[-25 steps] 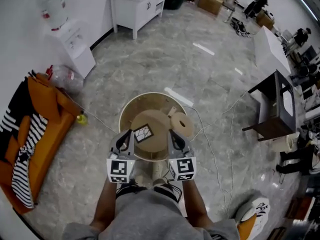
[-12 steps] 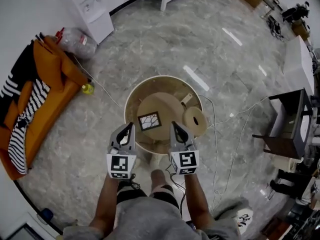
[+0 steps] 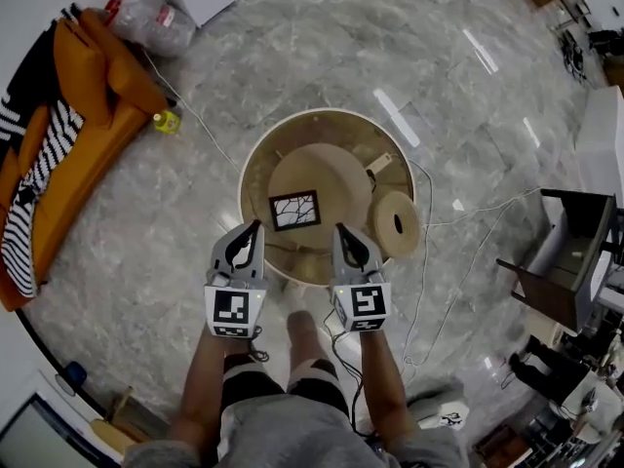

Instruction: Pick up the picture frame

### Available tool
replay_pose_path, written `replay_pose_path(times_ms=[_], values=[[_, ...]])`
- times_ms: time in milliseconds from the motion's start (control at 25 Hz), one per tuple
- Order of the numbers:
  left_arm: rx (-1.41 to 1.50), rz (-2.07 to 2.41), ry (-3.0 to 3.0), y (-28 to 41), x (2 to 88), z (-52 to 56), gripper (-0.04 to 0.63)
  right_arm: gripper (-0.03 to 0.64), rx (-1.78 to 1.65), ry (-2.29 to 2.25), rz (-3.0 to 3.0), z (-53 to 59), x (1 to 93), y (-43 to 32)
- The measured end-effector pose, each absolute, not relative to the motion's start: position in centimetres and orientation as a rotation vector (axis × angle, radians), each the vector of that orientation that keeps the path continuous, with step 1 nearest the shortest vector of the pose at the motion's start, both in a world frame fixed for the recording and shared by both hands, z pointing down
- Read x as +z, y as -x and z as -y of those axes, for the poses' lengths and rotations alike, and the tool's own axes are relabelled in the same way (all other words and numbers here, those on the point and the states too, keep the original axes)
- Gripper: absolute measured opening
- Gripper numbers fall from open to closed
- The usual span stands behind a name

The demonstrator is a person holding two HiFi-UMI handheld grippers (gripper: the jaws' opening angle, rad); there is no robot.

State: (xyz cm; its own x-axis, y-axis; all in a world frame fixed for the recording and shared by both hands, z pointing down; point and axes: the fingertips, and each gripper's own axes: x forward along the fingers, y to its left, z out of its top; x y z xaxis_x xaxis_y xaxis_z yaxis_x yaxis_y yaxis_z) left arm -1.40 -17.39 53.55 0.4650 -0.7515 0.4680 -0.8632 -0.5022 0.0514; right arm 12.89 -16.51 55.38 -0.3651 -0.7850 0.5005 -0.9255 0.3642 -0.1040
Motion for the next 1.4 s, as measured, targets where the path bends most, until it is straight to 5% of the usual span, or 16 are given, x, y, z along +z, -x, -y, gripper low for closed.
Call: replay_pose_path(times_ms=[1000,1400], values=[[0.677,1.284,-2.159,1.7,80.8,16.1,0.017,0.000,0.694,-1.289,2.161,16.2,83.8,-12.6],[0.728,1.247,-2.211,1.8,84.9,15.8,0.017,0.002,0.773,-1.244,2.091,16.6,89.5,-12.7]])
